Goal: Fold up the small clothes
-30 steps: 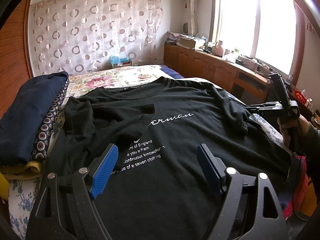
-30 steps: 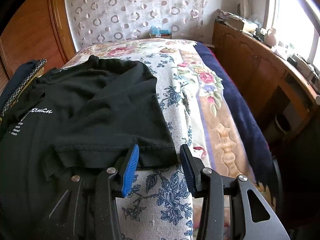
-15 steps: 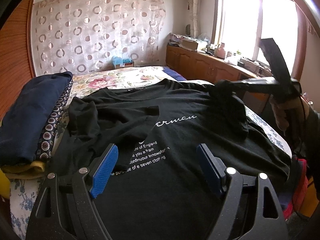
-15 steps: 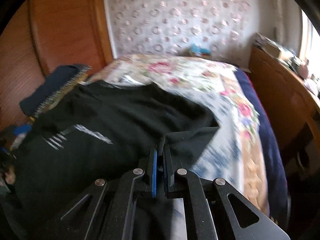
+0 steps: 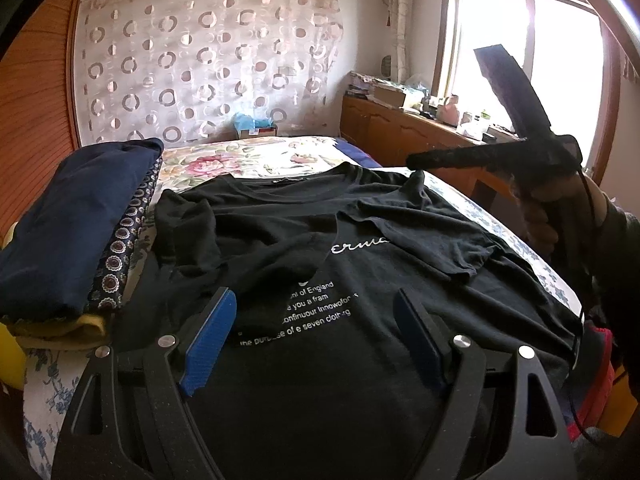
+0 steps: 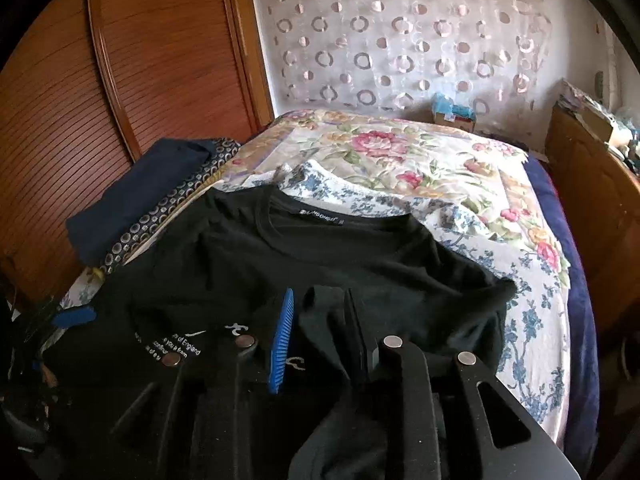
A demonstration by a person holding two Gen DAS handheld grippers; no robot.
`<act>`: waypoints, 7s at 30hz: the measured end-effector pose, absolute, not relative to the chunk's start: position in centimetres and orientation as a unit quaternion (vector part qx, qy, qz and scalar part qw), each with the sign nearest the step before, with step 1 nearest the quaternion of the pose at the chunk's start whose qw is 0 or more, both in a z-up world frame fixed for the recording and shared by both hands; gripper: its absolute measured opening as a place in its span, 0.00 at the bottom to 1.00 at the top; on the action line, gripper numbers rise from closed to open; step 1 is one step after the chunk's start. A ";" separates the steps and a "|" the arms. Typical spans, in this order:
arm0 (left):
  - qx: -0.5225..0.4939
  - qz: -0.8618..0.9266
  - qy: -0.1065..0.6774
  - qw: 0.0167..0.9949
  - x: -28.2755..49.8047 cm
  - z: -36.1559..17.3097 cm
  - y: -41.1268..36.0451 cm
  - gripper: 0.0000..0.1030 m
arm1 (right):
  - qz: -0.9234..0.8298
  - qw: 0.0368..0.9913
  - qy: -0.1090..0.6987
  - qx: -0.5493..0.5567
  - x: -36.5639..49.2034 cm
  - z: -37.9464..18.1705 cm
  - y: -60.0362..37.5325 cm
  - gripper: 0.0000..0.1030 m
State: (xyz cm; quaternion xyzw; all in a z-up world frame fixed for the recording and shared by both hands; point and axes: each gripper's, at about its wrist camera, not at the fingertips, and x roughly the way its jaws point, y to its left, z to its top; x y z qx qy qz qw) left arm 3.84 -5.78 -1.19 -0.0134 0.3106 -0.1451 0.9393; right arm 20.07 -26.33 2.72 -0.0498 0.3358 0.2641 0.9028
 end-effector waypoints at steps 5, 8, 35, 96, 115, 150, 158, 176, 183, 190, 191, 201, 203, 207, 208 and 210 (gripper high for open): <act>-0.016 -0.143 0.309 0.940 3.9 -1.1 -5.5 0.79 | 0.232 0.907 0.346 -0.069 18.8 1.6 -26.5 0.26; -0.016 -0.139 0.310 0.940 4.1 -1.1 -5.2 0.79 | 0.229 0.902 0.358 -0.079 17.9 0.1 -26.4 0.26; 0.061 -0.078 0.409 0.907 20.4 0.4 -0.9 0.48 | 0.193 0.901 0.376 -0.094 24.2 -5.1 -27.7 0.36; 0.025 -0.069 0.346 0.935 18.9 4.4 3.5 0.04 | 0.175 0.897 0.404 -0.048 33.0 -4.7 -30.8 0.45; 0.015 -0.083 0.320 0.944 13.0 5.5 2.8 0.04 | 0.188 0.930 0.307 -0.070 26.7 -0.1 -29.7 0.08; -0.046 -0.058 0.297 0.952 -7.2 4.3 7.3 0.04 | 0.187 0.939 0.285 -0.047 -2.3 0.9 -37.1 0.08; -0.033 -0.051 0.323 0.944 -7.2 2.9 7.4 0.04 | 0.188 0.921 0.338 -0.051 -2.9 -1.4 -36.6 0.08; -0.013 -0.060 0.342 0.938 -2.2 2.1 7.4 0.73 | 0.145 0.937 0.310 -0.072 0.9 0.1 -36.0 0.46; -0.003 -0.059 0.354 0.933 0.6 1.1 7.0 0.74 | 0.158 0.928 0.333 -0.056 5.4 -2.3 -35.3 0.46; -0.013 -0.053 0.397 0.916 4.4 -1.5 7.7 0.74 | 0.155 0.913 0.375 -0.043 8.0 -4.4 -36.1 0.46; -0.013 -0.055 0.401 0.914 4.7 -1.7 7.8 0.74 | 0.156 0.911 0.379 -0.039 8.3 -4.3 -36.1 0.48; -0.015 -0.083 0.437 0.895 6.0 -3.7 6.5 0.74 | 0.164 0.913 0.372 -0.026 8.1 -4.6 -36.3 0.57; -0.014 -0.081 0.441 0.894 6.2 -4.0 6.6 0.74 | 0.165 0.913 0.373 -0.028 8.3 -4.9 -36.2 0.58; -0.017 -0.080 0.447 0.891 6.7 -4.4 6.6 0.74 | 0.164 0.912 0.374 -0.039 8.7 -5.2 -35.6 0.61; -0.016 -0.080 0.448 0.890 6.7 -4.5 6.6 0.73 | 0.164 0.912 0.374 -0.041 8.8 -5.2 -35.5 0.61; -0.015 -0.080 0.452 0.888 6.8 -4.8 6.6 0.73 | 0.163 0.912 0.374 -0.046 8.8 -5.3 -35.3 0.62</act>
